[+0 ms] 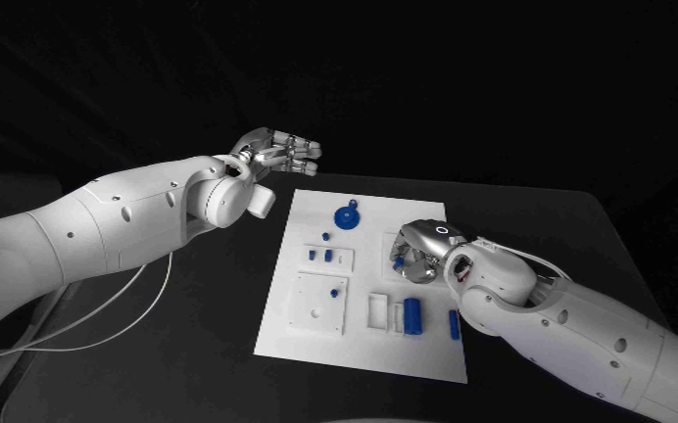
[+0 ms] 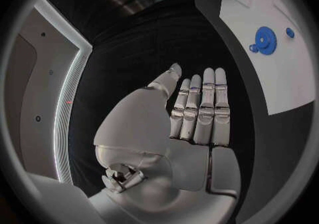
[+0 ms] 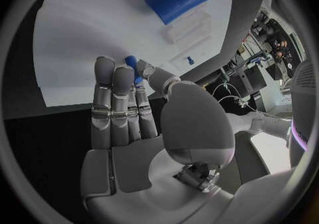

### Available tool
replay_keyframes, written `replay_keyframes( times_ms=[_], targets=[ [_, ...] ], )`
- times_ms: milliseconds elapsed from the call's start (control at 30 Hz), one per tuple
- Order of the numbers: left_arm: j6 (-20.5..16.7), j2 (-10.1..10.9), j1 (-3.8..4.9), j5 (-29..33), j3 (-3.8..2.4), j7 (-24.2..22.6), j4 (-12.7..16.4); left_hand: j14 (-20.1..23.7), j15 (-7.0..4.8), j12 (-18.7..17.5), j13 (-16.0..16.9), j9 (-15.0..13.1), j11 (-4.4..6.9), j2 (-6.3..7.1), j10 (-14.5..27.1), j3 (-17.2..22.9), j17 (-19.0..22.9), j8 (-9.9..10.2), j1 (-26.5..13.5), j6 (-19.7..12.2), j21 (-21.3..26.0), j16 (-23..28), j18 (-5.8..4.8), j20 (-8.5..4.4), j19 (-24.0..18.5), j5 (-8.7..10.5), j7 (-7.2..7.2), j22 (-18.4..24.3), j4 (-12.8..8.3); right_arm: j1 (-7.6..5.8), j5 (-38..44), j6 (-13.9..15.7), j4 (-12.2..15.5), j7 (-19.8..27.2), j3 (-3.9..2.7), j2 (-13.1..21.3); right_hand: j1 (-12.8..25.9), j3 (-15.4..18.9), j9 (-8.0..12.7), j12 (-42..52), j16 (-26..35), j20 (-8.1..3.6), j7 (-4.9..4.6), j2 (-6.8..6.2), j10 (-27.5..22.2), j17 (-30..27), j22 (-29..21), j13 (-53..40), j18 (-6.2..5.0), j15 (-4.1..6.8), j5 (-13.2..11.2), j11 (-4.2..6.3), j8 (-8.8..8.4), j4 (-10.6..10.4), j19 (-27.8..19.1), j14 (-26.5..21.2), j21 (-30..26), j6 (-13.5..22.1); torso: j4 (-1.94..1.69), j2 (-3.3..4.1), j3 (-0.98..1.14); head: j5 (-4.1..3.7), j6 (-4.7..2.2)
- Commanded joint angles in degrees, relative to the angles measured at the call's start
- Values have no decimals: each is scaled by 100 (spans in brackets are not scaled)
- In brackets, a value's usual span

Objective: Assemble the parts on the task board

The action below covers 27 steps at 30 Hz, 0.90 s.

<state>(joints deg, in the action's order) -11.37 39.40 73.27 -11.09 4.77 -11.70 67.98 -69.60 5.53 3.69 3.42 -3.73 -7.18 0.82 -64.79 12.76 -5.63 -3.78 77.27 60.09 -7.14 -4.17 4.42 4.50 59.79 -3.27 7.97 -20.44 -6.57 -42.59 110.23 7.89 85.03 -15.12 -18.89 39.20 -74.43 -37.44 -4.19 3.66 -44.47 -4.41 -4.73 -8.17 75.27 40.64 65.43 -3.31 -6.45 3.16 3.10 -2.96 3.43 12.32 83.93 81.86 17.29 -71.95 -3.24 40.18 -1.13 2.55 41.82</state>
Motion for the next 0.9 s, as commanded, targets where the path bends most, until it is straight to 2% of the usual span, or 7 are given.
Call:
replay_keyframes(
  times_ms=[33, 267, 567, 700, 833, 900],
  targets=[
    [84, -8, 3, 46, -4, -35, 12, 22, 9, -26, -3, -2, 8, 2, 12, -29, -8, 7, -73, -34, 11, 21, -60, 9, -4, -16, 7, 5, -5, 17, 79, 224, 35, 28, 7, -14, -47, -25, -10, 4, 29, -60, 9, 108, 202, 14, 28, -25, -67, 50, -32, 137, 22, -6, 144, 0, 33, -60, -2, -2, 0, 3, 7],
    [90, -17, 2, 50, -4, -41, -8, 23, 9, -25, -3, -3, 9, -3, 10, -31, -9, 7, -67, -34, 19, 22, -60, 9, 5, -15, 6, 34, 1, 21, 96, 378, 177, 25, -1, 26, -93, -25, -14, 7, 36, -84, 27, 115, 258, 50, 73, -26, -48, 67, -34, 153, 27, -23, 163, 39, 33, -115, 1, -5, -1, 23, 12],
    [92, -71, 1, 76, -4, -32, -122, 24, 9, -25, -3, -3, 9, -5, 10, -31, -10, 7, -66, -34, 20, 22, -60, 9, 7, -15, 6, 41, 3, -29, -4, 399, 551, 9, -139, 119, -86, -24, -18, 5, 50, -91, 33, 101, 281, 73, 91, -26, -41, 74, -34, 161, 27, -38, 172, 51, 21, -139, 1, -18, -2, 58, -14],
    [101, -114, -5, 82, -3, -29, -182, 24, 9, -25, -3, -3, 9, -5, 10, -31, -10, 7, -66, -34, 20, 22, -60, 9, 7, -15, 6, 41, 3, -75, -29, 423, 714, 23, -174, 114, -88, -22, -19, 5, 56, -93, 35, 100, 287, 80, 97, -25, -39, 75, -34, 163, 28, -39, 175, 53, 17, -147, 5, -28, -5, 85, -29],
    [107, -174, -17, 91, -3, -28, -263, 24, 9, -25, -3, -3, 9, -5, 10, -31, -10, 7, -66, -34, 20, 22, -60, 9, 7, -15, 6, 41, 3, -93, 30, 487, 811, 82, -180, 22, -88, -23, -18, 4, 61, -95, 35, 94, 290, 86, 102, -25, -39, 77, -34, 163, 27, -36, 176, 56, 13, -148, 7, -47, -13, 129, -42],
    [111, -212, -28, 96, -2, -32, -310, 24, 9, -25, -3, -3, 9, -5, 10, -31, -10, 7, -66, -34, 20, 22, -60, 9, 7, -15, 6, 41, 3, -98, 55, 543, 842, 126, -149, -67, -88, -25, -19, 3, 63, -95, 36, 94, 291, 87, 104, -25, -38, 77, -34, 164, 27, -36, 177, 56, 12, -150, 10, -66, -17, 157, -40]
  ],
)
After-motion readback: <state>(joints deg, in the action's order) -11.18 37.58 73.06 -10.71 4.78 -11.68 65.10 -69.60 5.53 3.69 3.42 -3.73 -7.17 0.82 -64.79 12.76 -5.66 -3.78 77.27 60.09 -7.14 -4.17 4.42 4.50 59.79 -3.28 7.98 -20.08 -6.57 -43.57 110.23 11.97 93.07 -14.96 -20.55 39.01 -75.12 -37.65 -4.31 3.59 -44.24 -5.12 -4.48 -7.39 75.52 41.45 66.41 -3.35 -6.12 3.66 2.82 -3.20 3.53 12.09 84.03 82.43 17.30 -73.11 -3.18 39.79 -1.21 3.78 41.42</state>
